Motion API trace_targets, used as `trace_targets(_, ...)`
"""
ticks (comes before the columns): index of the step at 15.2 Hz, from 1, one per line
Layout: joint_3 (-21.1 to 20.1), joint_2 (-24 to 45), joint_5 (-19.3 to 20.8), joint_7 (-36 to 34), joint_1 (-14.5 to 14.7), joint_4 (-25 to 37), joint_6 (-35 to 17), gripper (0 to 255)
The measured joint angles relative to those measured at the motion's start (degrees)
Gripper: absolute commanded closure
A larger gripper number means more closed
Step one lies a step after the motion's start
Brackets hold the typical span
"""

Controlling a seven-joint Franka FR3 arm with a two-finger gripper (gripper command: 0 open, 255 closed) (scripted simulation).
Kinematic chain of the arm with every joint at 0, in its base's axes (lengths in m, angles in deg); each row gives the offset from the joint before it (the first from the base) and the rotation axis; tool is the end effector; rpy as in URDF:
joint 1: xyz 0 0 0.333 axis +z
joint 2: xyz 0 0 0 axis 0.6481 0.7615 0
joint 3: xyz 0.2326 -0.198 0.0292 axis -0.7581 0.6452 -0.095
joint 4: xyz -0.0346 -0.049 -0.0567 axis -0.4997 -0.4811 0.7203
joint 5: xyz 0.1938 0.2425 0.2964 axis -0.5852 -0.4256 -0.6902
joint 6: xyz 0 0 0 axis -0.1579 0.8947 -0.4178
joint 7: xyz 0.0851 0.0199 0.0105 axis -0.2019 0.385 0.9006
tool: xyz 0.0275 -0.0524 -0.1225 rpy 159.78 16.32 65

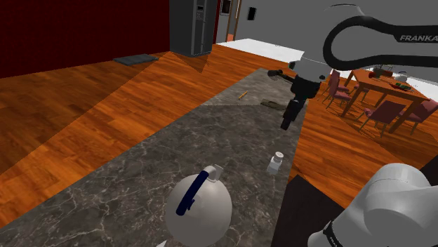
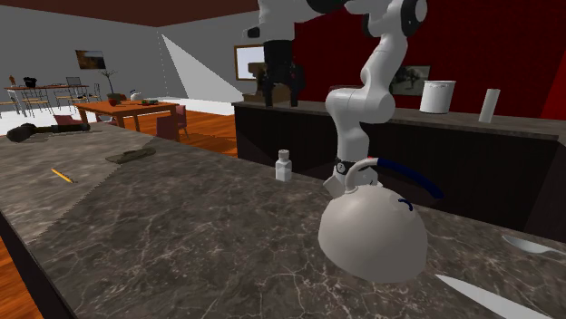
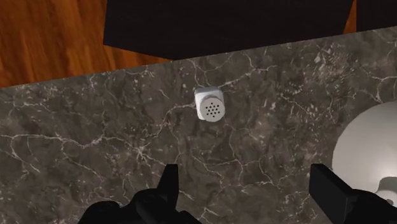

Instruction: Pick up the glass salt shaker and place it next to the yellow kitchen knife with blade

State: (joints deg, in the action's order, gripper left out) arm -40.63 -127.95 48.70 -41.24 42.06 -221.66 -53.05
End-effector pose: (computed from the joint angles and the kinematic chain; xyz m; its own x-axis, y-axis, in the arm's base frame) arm 0.3644 -0.0242 0.4688 0.9766 0.2150 0.0069 0.2148 -0.9734 -0.0791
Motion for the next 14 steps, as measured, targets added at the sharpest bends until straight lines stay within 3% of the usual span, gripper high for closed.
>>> trace_targets(9,2.9,9.9,1.6,7.1,1.2,-9.9,-14.2,0)
trace_targets(14,3.5,12.9,1.7,8.3,1.5,-12.4,-19.1,0)
